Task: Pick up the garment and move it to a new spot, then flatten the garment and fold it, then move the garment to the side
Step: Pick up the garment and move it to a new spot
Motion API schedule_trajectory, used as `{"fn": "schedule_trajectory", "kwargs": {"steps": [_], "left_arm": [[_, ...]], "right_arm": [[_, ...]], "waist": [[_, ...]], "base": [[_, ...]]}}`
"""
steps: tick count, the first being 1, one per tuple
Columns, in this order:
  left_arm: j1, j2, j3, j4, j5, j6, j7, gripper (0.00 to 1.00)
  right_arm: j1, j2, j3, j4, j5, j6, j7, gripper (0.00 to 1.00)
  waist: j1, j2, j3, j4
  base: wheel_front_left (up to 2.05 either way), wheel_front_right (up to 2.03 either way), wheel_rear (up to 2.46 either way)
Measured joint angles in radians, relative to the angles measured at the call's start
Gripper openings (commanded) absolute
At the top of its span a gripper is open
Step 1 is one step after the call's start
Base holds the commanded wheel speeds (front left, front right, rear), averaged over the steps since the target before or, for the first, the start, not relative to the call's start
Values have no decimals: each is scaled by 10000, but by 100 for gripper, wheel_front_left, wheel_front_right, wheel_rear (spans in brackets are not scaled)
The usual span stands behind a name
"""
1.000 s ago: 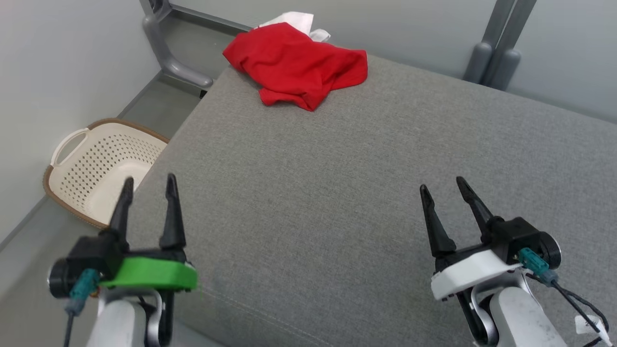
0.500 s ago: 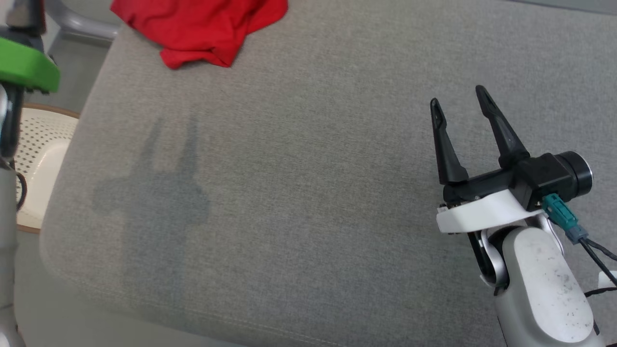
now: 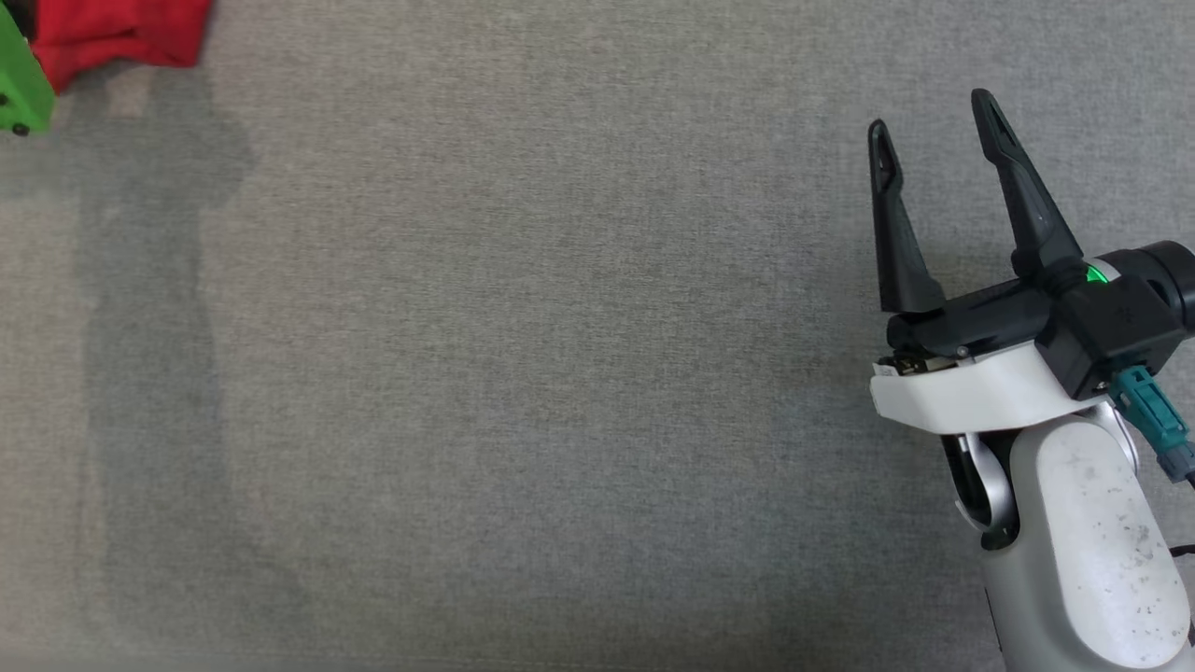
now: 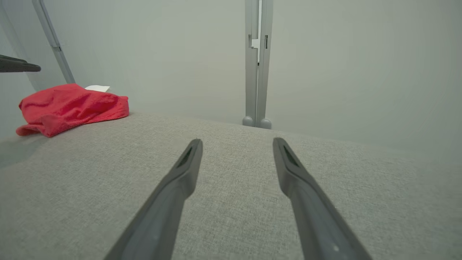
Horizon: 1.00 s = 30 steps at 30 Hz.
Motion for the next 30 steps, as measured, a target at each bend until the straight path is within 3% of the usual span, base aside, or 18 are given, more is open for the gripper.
{"fn": "schedule_trajectory", "kwargs": {"steps": [8, 15, 17, 19, 20, 30], "left_arm": [[24, 186, -554, 1095, -1076, 0, 263, 100], [61, 242, -1034, 1603, -1580, 0, 190, 99], [61, 232, -1160, 1747, -1611, 0, 75, 47], [60, 198, -1273, 1937, -1664, 0, -77, 6], [61, 184, -1350, 2046, -1666, 0, -123, 0], [62, 176, -1962, 2462, -1781, 0, -1246, 0]], "right_arm": [[12, -2, -36, -566, -228, 0, 167, 100], [59, 0, -29, -894, -351, 0, 339, 100], [110, 0, -38, -932, -408, 0, 370, 100], [146, -8, -42, -947, -414, 0, 426, 100], [157, -10, -38, -951, -416, 0, 428, 100], [327, -40, -100, -727, -380, 0, 391, 100]], "waist": [[-1, 0, 714, -672], [-2, 0, 839, -721], [-2, 0, 809, -680], [-2, 0, 748, -643], [-2, 0, 707, -628], [-2, 0, -5, -523]], "base": [[0, 0, 0], [0, 0, 0], [0, 0, 0], [0, 0, 0], [0, 0, 0], [0, 0, 0]]}}
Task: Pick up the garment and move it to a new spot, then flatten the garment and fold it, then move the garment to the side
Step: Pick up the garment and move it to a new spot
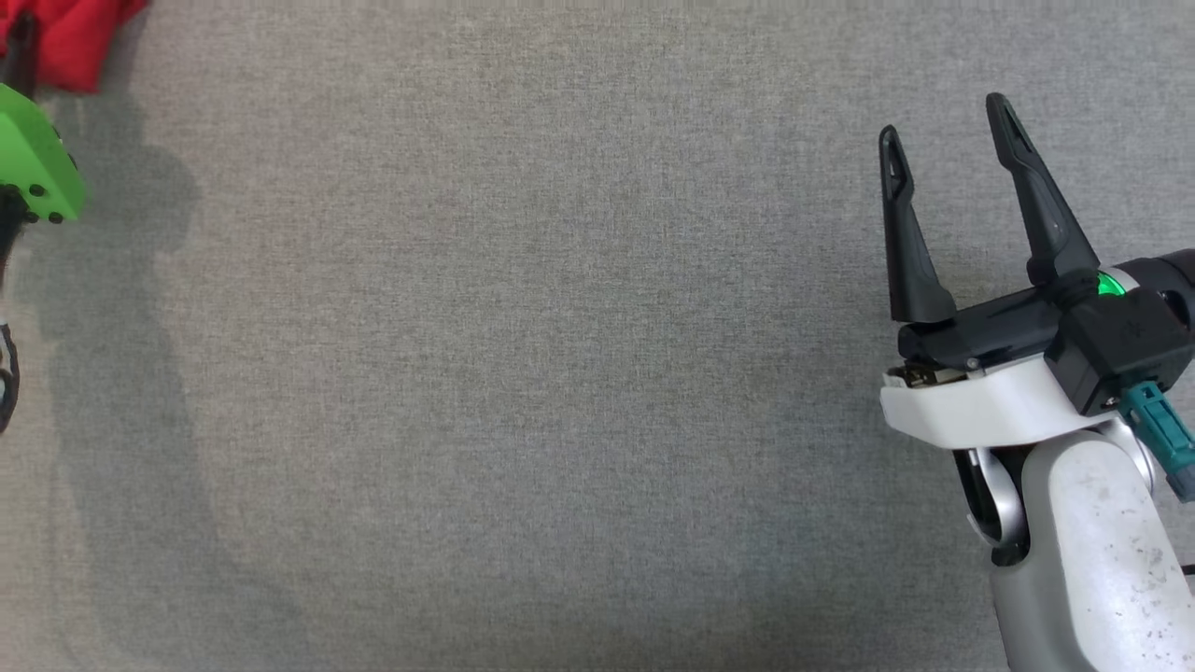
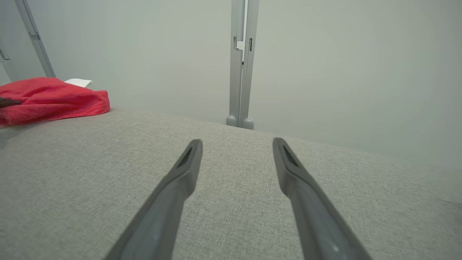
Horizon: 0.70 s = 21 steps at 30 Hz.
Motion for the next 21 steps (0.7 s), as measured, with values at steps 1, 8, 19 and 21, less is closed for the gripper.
{"fn": "schedule_trajectory", "kwargs": {"steps": [1, 8, 19, 21], "left_arm": [[-1, 12, -65, -35, -77, 0, -38, 0], [-40, 305, -790, -878, -408, 0, -332, 0], [-380, 291, -1783, -2217, -671, 0, -403, 0], [-407, 44, -1847, -2347, -696, 19, -334, 0]], "right_arm": [[25, 0, 0, 63, 33, 0, -25, 100], [240, 21, -10, 786, 301, 0, -336, 100], [1034, 31, -416, 1862, 1154, 0, -802, 100], [1169, 33, -443, 1983, 1243, 0, -861, 100]], "waist": [[0, 0, -95, 6], [-1, 0, -1120, 19], [-2, 0, -3222, -227], [-2, 0, -3567, -320]], "base": [[0, 0, 0], [0, 0, 0], [0, 0, 0], [0, 0, 0]]}}
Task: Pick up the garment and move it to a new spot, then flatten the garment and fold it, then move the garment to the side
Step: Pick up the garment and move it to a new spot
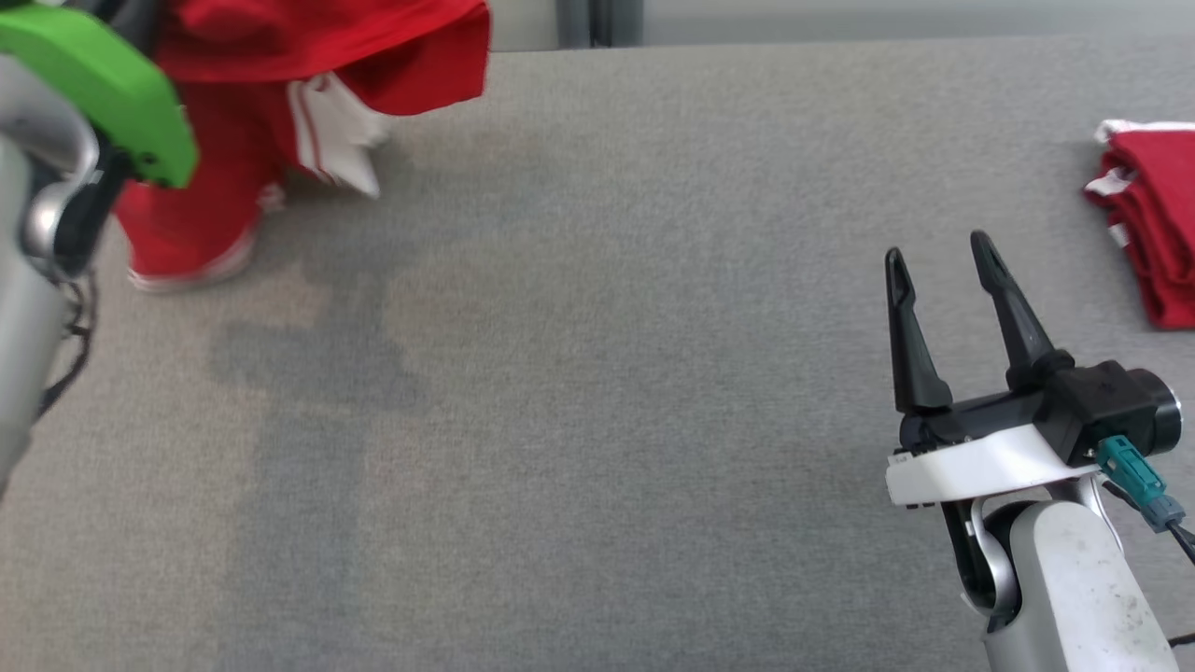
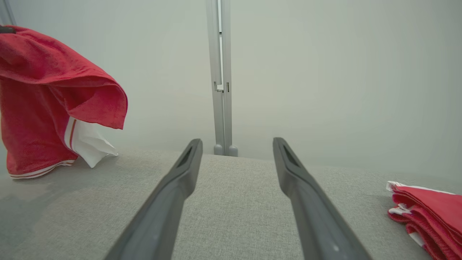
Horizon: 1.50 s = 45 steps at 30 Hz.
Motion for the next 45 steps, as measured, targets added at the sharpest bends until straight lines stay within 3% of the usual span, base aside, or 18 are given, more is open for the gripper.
{"fn": "schedule_trajectory", "kwargs": {"steps": [7, 10, 19, 24, 26, 27, 32, 36, 45], "left_arm": [[263, -1254, -740, -759, 117, 234, 178, 0], [641, -2046, -1001, -777, 199, 453, -15, 0], [1870, -4243, -1616, 642, 199, 834, -1287, 0], [2297, -4717, -1866, 1607, 192, 823, -1919, 0], [2475, -4851, -2031, 1822, 33, 717, -2113, 46], [2549, -4916, -2142, 1864, -13, 635, -2190, 100], [2992, -4957, -2775, 1498, -408, 464, -2318, 100], [3033, -4989, -3064, 1118, -702, 614, -2569, 100], [2988, -4832, -2615, 1204, -541, 918, -2934, 100]], "right_arm": [[353, 4, -23, 219, 253, 0, -123, 100], [385, 2, -46, 272, 359, 0, -163, 100], [205, -2, -77, 552, 671, 0, -257, 100], [87, 0, -21, 756, 769, 0, -297, 100], [68, -2, -36, 786, 775, 0, -297, 100], [59, 0, -44, 786, 788, 0, -299, 100], [55, 4, -33, 838, 846, 0, -305, 100], [37, 4, -21, 874, 844, 0, -307, 100], [81, 4, -86, 1091, 731, 0, -307, 100]], "waist": [[0, 0, -793, -650], [0, 0, -890, -1016], [0, 0, -615, -2079], [0, 0, -336, -2518], [0, 0, -212, -2651], [0, 0, -156, -2700], [0, 0, -58, -2694], [0, 0, -138, -2493], [0, 0, -582, -1934]], "base": [[0, 0, 0], [0, 0, 0], [0, 0, 0], [0, 0, 0], [0, 0, 0], [0, 0, 0], [0, 0, 0], [0, 0, 0], [0, 0, 0]]}}
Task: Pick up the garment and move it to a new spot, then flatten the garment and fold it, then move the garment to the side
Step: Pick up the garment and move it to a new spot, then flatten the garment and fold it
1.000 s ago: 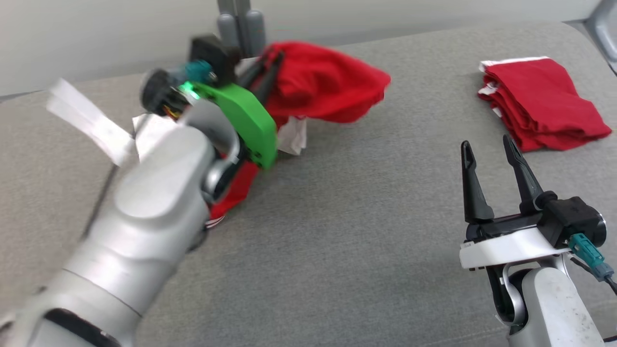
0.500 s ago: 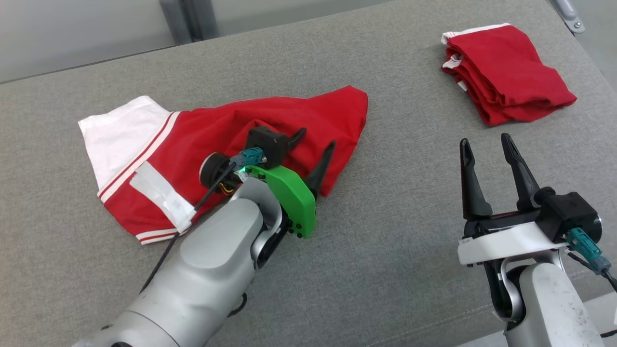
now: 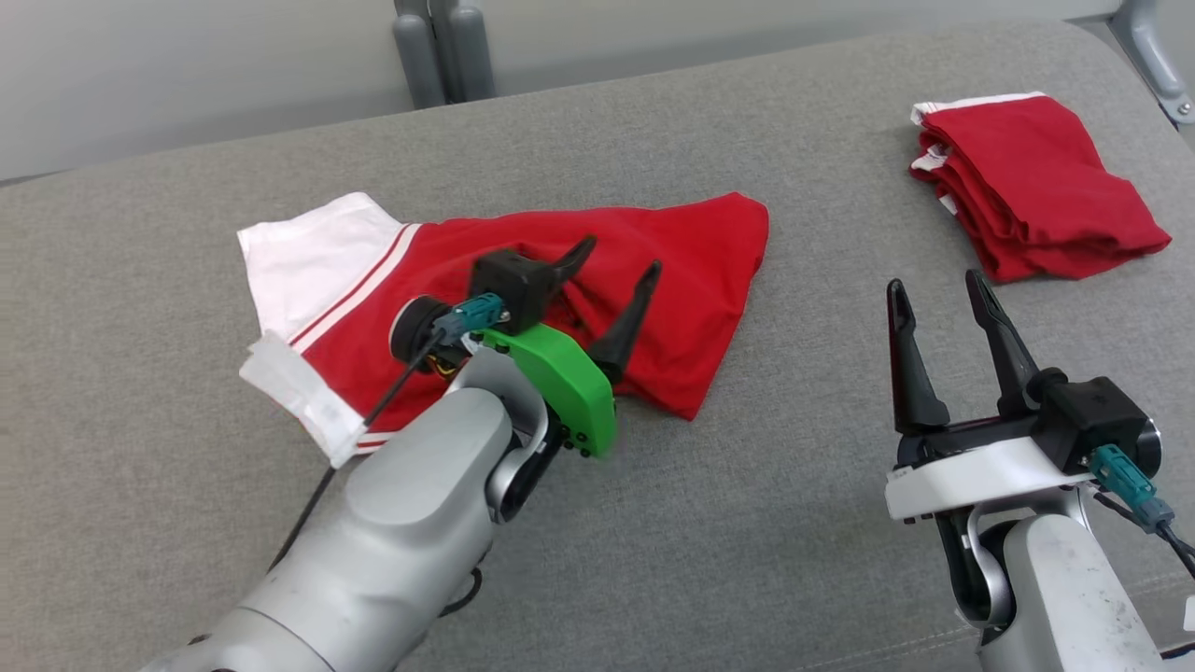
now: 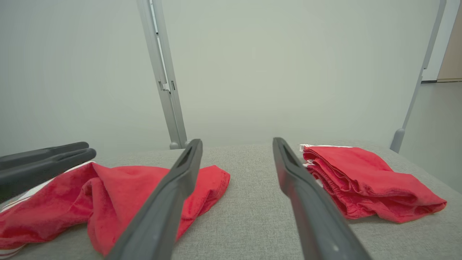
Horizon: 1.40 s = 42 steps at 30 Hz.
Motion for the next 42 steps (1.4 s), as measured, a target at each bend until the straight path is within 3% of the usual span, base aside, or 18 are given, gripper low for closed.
{"fn": "schedule_trajectory", "kwargs": {"steps": [10, 13, 23, 30, 42], "left_arm": [[2073, 1300, 2148, -2038, 1064, 639, -42, 100], [3087, 1561, 3053, -3055, 1674, 1141, -44, 100], [6253, 1569, 5068, -5122, 3099, 1847, -58, 100], [7565, 1283, 5962, -5613, 3958, 1787, -58, 100], [8170, 698, 6769, -5764, 4765, 1325, -58, 100]], "right_arm": [[437, 2, -138, 169, -153, 0, -2, 100], [693, 4, -194, 217, -209, 0, -2, 100], [1473, 6, -370, 86, -65, 0, -2, 100], [1664, 4, -313, 132, 128, 0, -2, 100], [1694, 4, -157, 372, 224, 0, -2, 100]], "waist": [[0, 0, -716, 607], [0, 0, -895, 806], [0, 0, -1298, 1195], [0, 0, -1490, 1219], [0, 0, -1690, 1255]], "base": [[0, 0, 0], [0, 0, 0], [0, 0, 0], [0, 0, 0], [0, 0, 0]]}}
